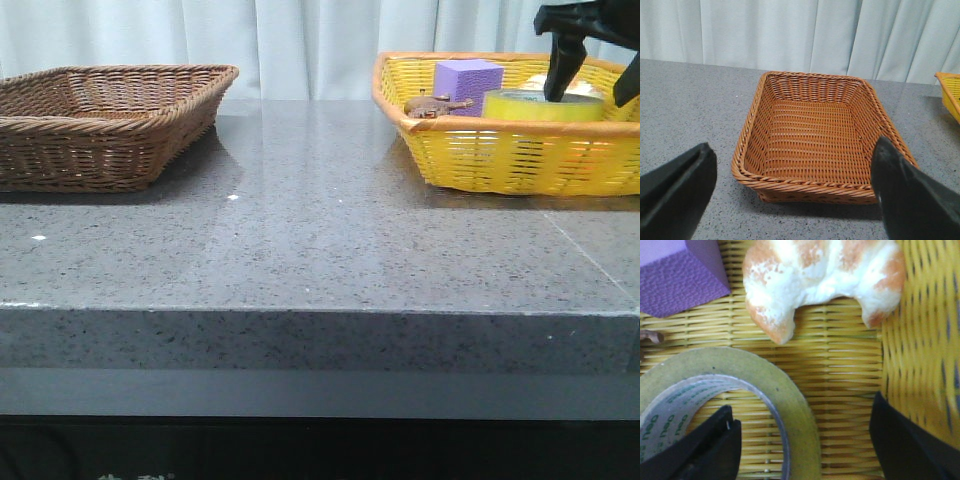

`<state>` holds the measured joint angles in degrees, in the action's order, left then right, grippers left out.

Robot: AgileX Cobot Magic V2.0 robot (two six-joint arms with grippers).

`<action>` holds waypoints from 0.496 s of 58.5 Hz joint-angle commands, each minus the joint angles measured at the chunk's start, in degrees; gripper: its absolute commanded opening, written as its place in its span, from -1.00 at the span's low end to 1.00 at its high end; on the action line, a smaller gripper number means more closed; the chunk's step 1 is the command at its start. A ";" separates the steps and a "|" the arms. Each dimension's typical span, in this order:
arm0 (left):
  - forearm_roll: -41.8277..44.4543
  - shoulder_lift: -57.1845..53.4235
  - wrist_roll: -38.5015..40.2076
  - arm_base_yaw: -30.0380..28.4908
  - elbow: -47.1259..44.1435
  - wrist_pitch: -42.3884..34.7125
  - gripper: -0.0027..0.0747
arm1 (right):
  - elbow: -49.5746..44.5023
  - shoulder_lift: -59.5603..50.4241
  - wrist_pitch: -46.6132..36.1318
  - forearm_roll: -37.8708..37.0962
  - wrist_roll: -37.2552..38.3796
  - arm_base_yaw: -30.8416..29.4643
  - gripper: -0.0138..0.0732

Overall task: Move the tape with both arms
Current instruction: 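Lower the right gripper into the yellow basket and grasp the tape roll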

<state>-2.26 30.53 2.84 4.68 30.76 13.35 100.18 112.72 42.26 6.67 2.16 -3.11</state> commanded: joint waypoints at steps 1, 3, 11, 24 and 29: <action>-0.10 0.42 0.30 0.22 2.01 -4.41 0.67 | 1.97 -3.06 -2.51 -0.53 -0.20 -0.24 0.57; -0.10 0.42 0.30 0.22 2.01 -4.41 0.67 | 1.97 -3.06 -2.51 -0.53 -0.20 -0.24 0.54; -0.10 0.42 0.30 0.22 2.01 -4.41 0.67 | 1.97 -3.06 -2.39 -0.53 -0.20 -0.24 0.19; -0.10 0.42 0.30 0.22 2.01 -4.41 0.67 | 1.97 -3.06 -2.39 -0.48 -0.20 -0.24 -0.46; -0.10 0.42 0.30 0.22 2.01 -4.41 0.67 | 1.97 -3.13 -2.52 -0.48 -0.20 -0.24 -0.58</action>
<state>-2.26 30.53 2.84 4.68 30.76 13.35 100.18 112.95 42.38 6.75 2.27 -3.11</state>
